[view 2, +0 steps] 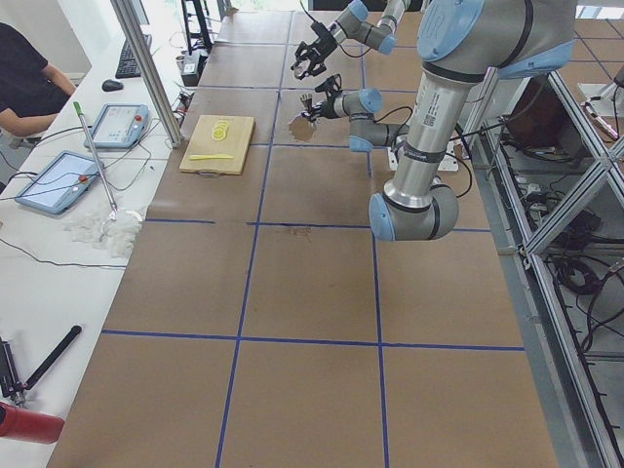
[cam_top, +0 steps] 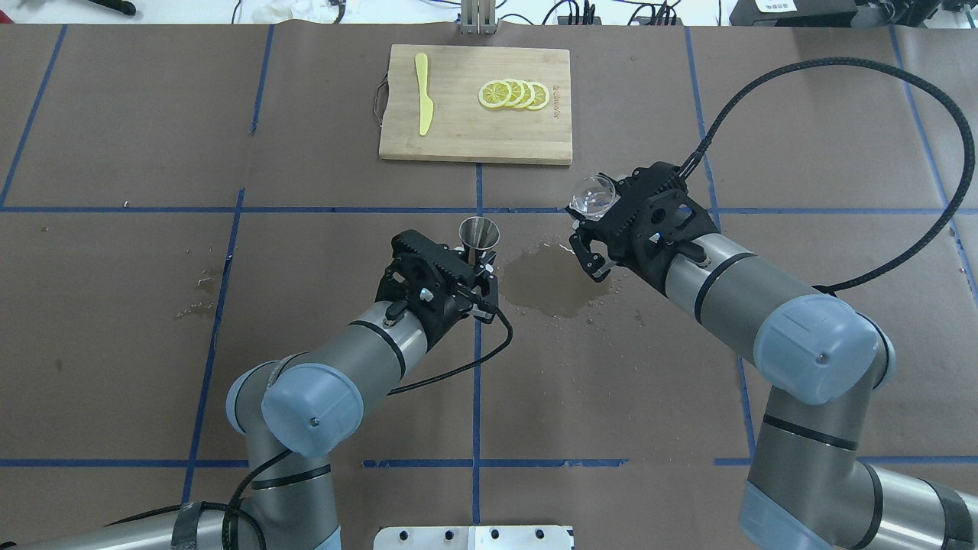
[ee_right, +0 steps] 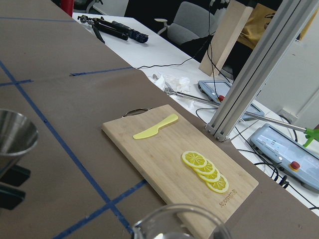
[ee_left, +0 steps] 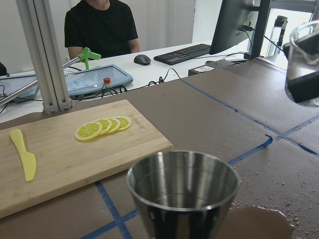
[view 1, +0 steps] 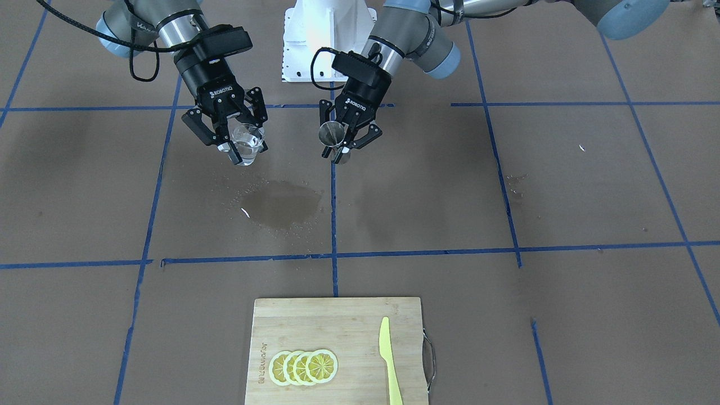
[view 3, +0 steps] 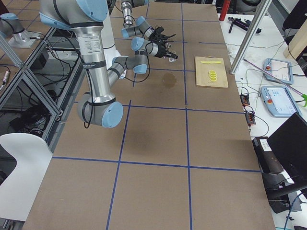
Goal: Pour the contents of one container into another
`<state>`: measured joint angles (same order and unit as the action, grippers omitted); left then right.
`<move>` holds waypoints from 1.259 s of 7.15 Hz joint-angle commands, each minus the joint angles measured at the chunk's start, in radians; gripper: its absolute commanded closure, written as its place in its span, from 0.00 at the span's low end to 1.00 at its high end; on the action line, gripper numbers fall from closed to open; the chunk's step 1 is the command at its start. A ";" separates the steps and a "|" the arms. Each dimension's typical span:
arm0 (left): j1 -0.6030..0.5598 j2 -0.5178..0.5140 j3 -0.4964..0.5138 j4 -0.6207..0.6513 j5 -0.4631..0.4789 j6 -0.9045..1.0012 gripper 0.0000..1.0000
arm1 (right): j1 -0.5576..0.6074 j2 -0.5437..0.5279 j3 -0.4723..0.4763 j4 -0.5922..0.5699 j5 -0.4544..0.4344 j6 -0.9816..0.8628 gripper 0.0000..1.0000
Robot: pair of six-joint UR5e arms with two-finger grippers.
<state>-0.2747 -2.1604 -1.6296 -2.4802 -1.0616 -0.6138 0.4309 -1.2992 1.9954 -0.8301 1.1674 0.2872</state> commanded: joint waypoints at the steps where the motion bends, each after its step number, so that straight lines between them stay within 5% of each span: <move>1: -0.008 -0.062 0.063 0.000 -0.023 0.016 1.00 | 0.000 0.038 0.035 -0.091 0.001 -0.013 1.00; 9: -0.012 -0.133 0.143 0.000 -0.021 0.016 1.00 | -0.003 0.046 0.065 -0.176 0.006 -0.190 1.00</move>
<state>-0.2869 -2.2770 -1.5038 -2.4804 -1.0831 -0.5983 0.4295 -1.2550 2.0620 -1.0010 1.1724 0.1148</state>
